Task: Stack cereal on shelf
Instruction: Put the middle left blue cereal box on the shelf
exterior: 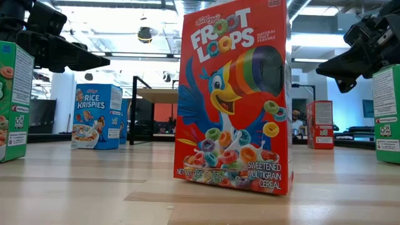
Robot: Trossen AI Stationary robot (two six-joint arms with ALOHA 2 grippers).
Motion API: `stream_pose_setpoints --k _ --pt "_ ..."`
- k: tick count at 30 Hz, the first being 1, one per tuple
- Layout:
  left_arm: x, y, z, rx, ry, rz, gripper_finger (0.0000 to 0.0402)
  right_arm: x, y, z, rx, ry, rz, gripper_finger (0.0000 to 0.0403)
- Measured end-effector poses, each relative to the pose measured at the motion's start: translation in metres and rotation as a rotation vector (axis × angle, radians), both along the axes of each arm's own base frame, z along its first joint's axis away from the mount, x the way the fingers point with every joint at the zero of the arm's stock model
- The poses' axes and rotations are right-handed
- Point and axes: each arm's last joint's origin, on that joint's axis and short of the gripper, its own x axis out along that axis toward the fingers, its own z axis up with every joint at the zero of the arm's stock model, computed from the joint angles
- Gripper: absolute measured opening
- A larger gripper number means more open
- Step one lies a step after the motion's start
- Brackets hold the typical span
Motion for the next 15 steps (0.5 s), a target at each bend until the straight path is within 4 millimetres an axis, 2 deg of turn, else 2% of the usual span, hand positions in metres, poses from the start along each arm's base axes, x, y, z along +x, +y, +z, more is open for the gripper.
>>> stream_pose_setpoints --k 15 --pt "0.0002 -0.0008 -0.0001 -0.031 -0.005 -0.029 0.0238 0.0000 0.0000 -0.0001 0.000 0.000 0.000 0.0082"
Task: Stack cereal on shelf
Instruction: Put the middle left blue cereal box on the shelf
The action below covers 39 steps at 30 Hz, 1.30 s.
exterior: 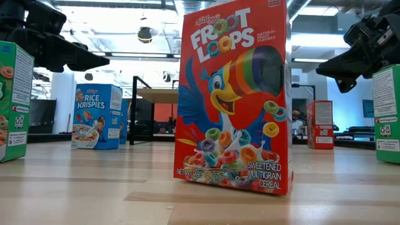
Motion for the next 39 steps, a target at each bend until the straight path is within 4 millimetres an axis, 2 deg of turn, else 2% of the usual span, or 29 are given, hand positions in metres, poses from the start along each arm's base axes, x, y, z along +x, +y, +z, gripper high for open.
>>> stream_pose_setpoints --k 4,13,25,39 --pt "-0.0001 0.0002 0.0000 -0.066 -0.011 0.007 0.0238 0.0000 0.0000 0.0001 0.000 0.000 0.000 0.0082" --pt "-0.0002 0.0008 0.0001 -0.094 -0.017 0.025 0.0242 0.0000 0.0000 0.0000 0.000 0.000 0.000 0.0082" --pt "-0.0008 0.0035 0.0010 -0.234 -0.064 0.115 0.0297 0.0000 0.0000 0.0000 0.000 0.000 0.000 0.0082" --pt "-0.0014 0.0049 0.0043 -0.422 -0.151 0.152 0.0299 0.0000 0.0000 0.0001 0.000 0.000 0.000 0.0082"
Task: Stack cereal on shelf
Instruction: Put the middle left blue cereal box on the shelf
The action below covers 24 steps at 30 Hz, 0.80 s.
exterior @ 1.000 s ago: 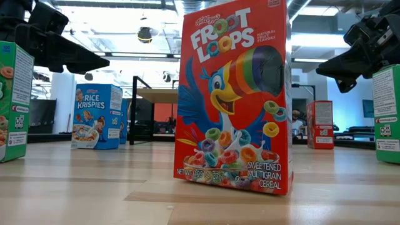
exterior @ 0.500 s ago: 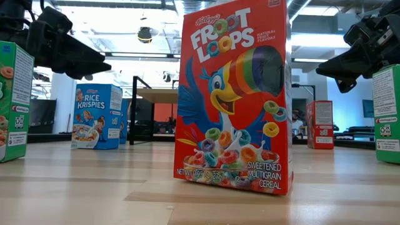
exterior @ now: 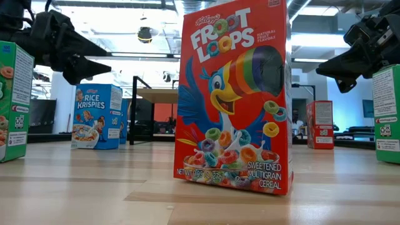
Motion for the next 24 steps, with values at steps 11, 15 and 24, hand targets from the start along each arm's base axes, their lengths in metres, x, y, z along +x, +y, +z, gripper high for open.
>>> stream_pose_setpoints --k 11,15,24 --pt "-0.007 0.001 0.034 -0.009 -0.252 0.013 0.0299 0.000 0.000 0.000 0.000 0.000 0.000 0.0082" --pt "-0.012 0.000 0.049 0.066 -0.274 0.006 0.0299 0.000 0.000 0.000 0.000 0.000 0.001 0.0082" --pt "-0.024 0.000 0.082 0.254 -0.305 0.061 0.0299 0.000 0.000 0.000 0.000 0.000 0.000 0.0082"
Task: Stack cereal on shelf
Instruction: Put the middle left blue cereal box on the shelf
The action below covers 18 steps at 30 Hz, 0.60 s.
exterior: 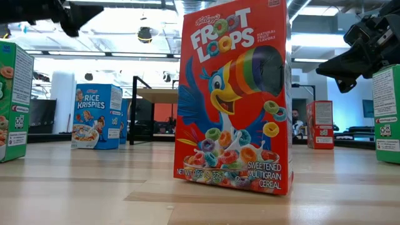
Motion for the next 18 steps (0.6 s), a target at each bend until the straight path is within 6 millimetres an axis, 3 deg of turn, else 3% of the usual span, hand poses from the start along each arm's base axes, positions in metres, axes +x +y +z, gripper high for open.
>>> stream_pose_setpoints --k 10,18 --pt "-0.011 -0.001 0.036 0.090 -0.005 -0.010 0.0299 0.000 0.000 0.000 0.000 0.000 0.000 0.0082" --pt "0.013 -0.002 0.053 0.072 0.235 -0.028 0.0299 0.000 0.000 0.000 0.000 0.000 0.000 0.0082"
